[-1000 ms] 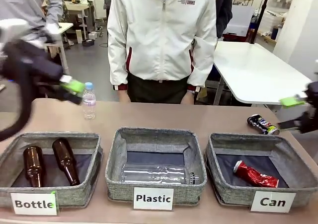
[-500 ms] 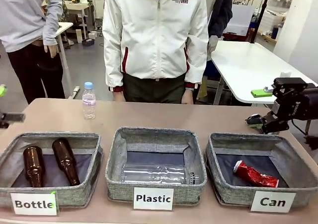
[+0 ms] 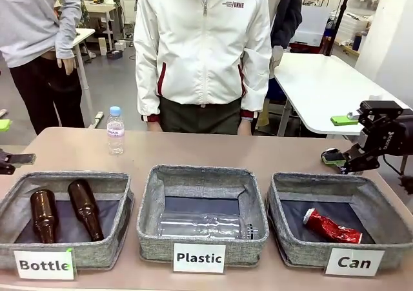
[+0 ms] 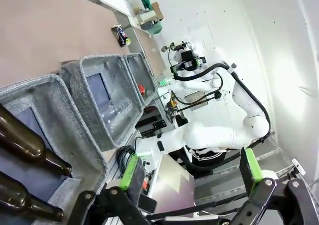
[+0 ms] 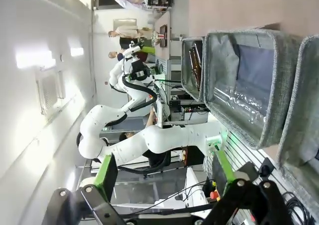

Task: Sort the can waste into the basket.
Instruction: Pick up the can waste from the table and place it in the right Fabric basket.

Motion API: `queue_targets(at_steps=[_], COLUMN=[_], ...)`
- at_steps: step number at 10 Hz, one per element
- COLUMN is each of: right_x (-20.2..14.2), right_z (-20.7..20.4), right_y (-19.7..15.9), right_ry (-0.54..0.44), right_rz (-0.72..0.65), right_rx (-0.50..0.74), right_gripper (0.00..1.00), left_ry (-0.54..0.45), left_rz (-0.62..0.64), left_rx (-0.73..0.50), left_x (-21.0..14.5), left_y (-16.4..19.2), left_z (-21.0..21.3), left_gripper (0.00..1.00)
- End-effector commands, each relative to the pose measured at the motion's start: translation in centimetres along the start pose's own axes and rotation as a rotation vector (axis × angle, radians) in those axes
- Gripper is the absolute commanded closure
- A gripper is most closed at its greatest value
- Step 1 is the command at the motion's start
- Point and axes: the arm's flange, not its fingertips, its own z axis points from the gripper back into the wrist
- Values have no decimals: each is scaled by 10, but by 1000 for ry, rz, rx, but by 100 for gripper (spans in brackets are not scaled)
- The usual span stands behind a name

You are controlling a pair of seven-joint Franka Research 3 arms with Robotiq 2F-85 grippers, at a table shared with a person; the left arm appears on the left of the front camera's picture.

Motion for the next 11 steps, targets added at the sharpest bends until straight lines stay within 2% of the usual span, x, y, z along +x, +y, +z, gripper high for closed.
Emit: queue_targets(at_steps=[1,11], right_x=[-2,0], right_z=[-3,-1], right_y=[2,0], right_ry=[-1,2], right_rz=[2,0], right_rx=[14,0], right_gripper=[0,0], left_ry=[15,15], left_rz=[-6,-6], left_rx=[1,1], left_x=[-4,-4], left_y=[-5,-5], left_z=[2,2], left_gripper=[0,0])
